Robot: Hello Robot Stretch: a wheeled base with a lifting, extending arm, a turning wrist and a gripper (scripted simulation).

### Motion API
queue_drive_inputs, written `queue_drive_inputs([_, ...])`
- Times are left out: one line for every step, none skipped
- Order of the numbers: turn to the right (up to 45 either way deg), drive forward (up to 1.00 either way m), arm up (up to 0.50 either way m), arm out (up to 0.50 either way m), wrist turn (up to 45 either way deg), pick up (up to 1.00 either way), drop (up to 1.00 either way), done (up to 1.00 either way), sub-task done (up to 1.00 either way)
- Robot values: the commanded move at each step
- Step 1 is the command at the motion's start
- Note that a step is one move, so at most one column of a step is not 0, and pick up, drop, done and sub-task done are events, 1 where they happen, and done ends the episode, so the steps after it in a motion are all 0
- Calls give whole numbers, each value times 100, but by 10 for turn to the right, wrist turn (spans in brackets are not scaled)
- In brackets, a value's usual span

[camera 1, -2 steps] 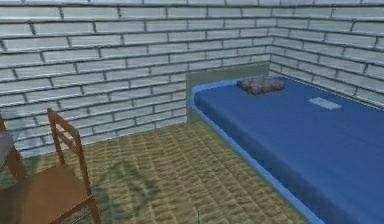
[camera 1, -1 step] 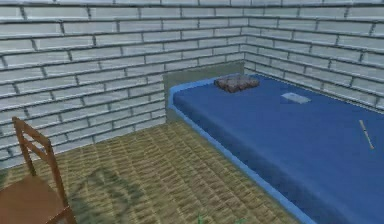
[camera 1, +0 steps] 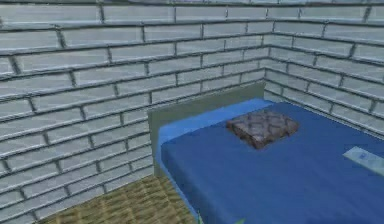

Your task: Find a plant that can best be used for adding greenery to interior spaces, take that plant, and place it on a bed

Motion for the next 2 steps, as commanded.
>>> queue_drive_inputs([90,0,0,0,0,0,0,0,0])
queue_drive_inputs([0,25,0,0,0,0,0,0,0])
